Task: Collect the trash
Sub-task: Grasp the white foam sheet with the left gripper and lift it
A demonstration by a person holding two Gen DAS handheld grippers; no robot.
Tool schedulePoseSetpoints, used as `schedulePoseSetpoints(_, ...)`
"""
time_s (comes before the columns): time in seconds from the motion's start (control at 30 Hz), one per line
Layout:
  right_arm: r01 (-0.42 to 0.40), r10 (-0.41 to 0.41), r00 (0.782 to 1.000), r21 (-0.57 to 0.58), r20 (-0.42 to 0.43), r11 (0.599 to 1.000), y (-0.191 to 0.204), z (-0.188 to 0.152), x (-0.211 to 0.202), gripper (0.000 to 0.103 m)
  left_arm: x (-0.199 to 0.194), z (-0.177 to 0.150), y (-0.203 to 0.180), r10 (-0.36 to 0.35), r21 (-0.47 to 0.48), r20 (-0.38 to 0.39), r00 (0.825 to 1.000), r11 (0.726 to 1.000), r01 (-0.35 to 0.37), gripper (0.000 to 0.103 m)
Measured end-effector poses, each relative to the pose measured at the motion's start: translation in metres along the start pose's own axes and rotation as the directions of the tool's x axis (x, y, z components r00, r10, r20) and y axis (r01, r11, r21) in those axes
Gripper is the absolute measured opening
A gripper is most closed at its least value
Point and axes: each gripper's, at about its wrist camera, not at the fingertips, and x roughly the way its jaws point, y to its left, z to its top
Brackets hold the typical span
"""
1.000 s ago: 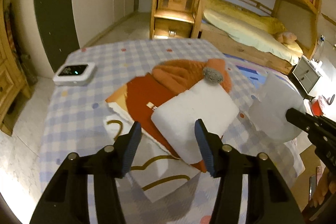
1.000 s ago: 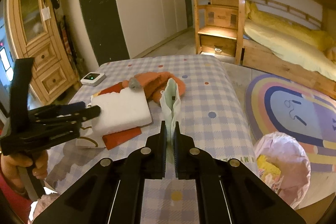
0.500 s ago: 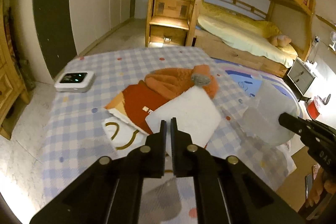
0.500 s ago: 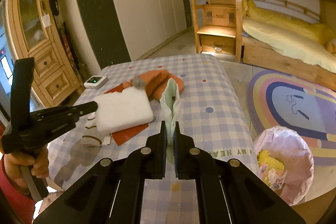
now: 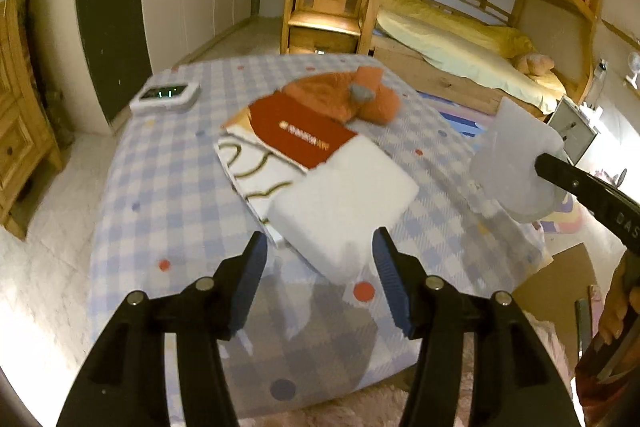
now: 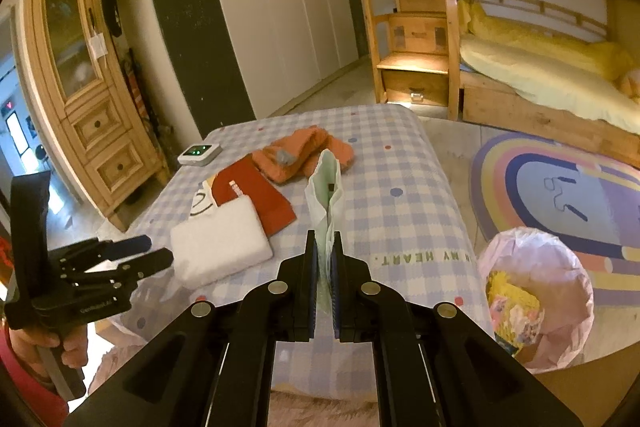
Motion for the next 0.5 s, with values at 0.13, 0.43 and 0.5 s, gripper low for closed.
schedulePoseSetpoints(0.13, 0.002, -0.002, 1.000, -0.002, -0.008, 1.000, 0.000, -0.004, 0.000, 0.006, 0.011, 0.004, 0.001, -0.003, -0.037, -0.018, 1.000, 0.999, 0.002, 0.051)
schedulePoseSetpoints(0.43, -0.001, 0.001, 1.000, -0.005, -0.028, 1.000, -0.001, -0.011, 0.000, 0.006, 0.025, 0.006, -0.002, 0.004, -0.058, -0.044, 0.999, 0.998, -0.007, 0.027)
schedulePoseSetpoints(0.5, -0.001, 0.001, 1.000, -0.004, -0.024, 1.000, -0.001, -0.012, -0.001, 0.006, 0.019, 0.005, -0.002, 0.000, -0.056, -0.028, 1.000, 0.998, -0.001, 0.019)
